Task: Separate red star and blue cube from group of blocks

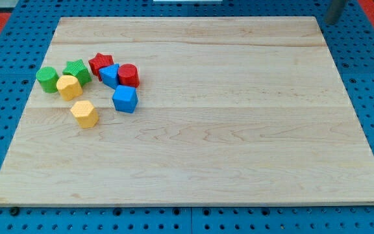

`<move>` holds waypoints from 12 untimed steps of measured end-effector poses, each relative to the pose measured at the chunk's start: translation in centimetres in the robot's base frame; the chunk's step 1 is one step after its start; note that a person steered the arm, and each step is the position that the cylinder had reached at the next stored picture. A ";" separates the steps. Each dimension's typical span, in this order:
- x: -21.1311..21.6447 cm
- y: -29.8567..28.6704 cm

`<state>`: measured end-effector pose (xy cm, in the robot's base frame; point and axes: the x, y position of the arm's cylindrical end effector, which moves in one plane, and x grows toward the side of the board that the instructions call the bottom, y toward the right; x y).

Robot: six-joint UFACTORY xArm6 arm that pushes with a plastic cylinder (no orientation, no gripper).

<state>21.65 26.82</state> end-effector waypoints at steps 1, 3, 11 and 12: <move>0.3 -1.9; 0.4 -17.3; -1.9 -31.6; -1.1 -40.5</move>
<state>20.51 -13.63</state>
